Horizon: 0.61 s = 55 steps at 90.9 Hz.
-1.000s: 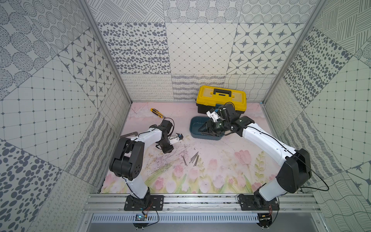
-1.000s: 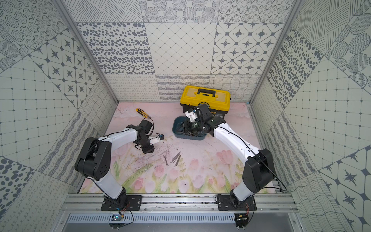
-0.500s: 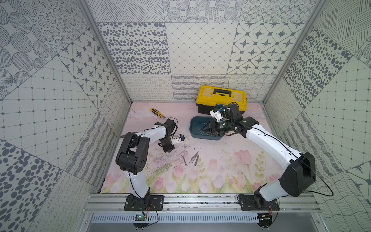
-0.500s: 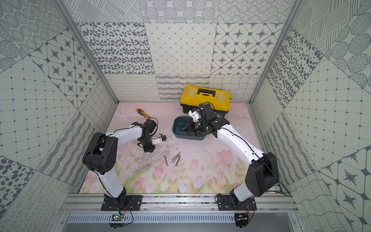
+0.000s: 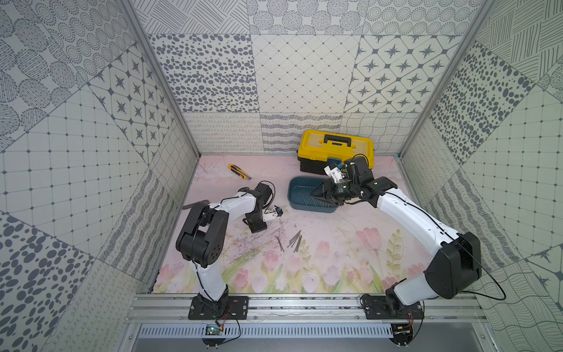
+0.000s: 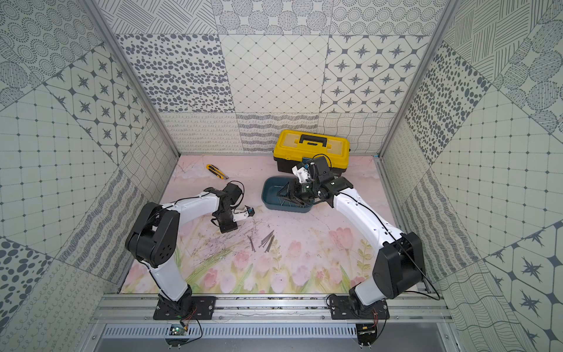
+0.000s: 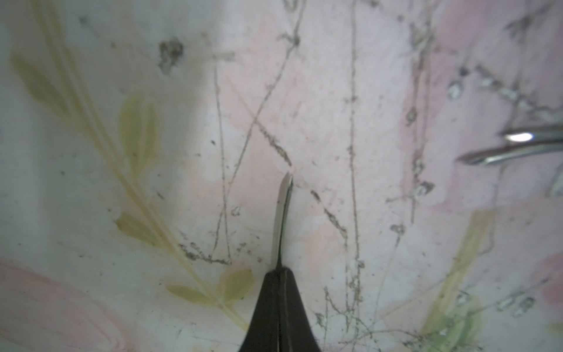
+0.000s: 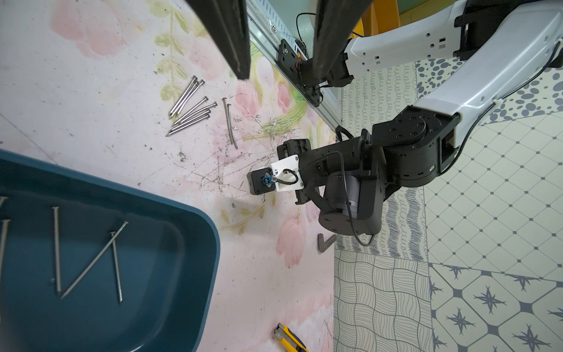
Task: Put the nails on the desktop into the storage box
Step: Pick up the nail from the center of the board.
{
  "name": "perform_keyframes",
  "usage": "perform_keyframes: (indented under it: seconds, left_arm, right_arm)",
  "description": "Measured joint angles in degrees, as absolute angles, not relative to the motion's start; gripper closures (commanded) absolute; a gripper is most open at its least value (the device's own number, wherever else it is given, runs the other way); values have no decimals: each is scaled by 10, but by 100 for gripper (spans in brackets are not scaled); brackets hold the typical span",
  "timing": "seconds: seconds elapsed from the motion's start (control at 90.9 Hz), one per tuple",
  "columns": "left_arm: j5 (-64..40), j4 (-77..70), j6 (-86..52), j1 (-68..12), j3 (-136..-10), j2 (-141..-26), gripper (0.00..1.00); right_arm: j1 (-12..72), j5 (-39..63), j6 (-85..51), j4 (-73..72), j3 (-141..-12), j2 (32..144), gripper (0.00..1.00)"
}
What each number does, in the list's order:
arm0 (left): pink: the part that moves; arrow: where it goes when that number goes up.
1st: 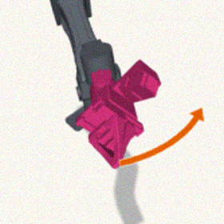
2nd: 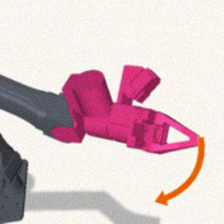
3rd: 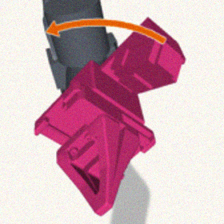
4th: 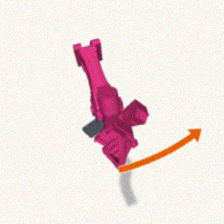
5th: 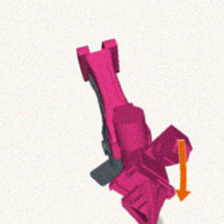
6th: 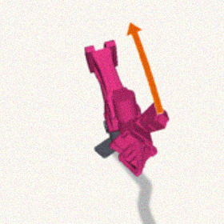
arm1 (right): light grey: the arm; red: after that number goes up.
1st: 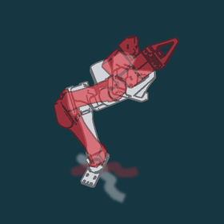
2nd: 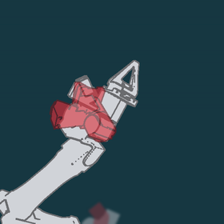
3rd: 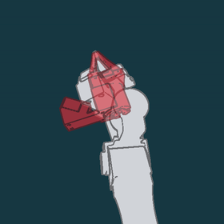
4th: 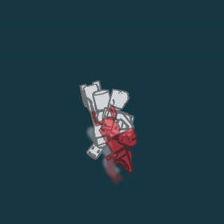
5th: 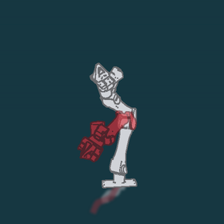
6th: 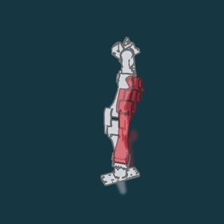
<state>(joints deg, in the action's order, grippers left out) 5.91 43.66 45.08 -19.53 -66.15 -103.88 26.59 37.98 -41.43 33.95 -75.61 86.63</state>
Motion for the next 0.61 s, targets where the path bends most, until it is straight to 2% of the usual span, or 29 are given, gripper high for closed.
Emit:
perform_keyframes:
  seconds: [0.11,0.22,0.429,0.605]
  left_arm:
    - [34,454,434,-193,-672,-1010,100]
    - [-1,464,415,-189,-681,-970,100]
    - [-95,473,359,-158,-693,-908,100]
    - [-191,441,256,-133,-695,-861,100]
  right_arm:
    - [267,384,-415,335,-756,866,42]
    - [268,386,-416,325,-756,866,37]
    - [273,388,-446,270,-745,866,36]
    - [293,385,-471,240,-738,866,36]
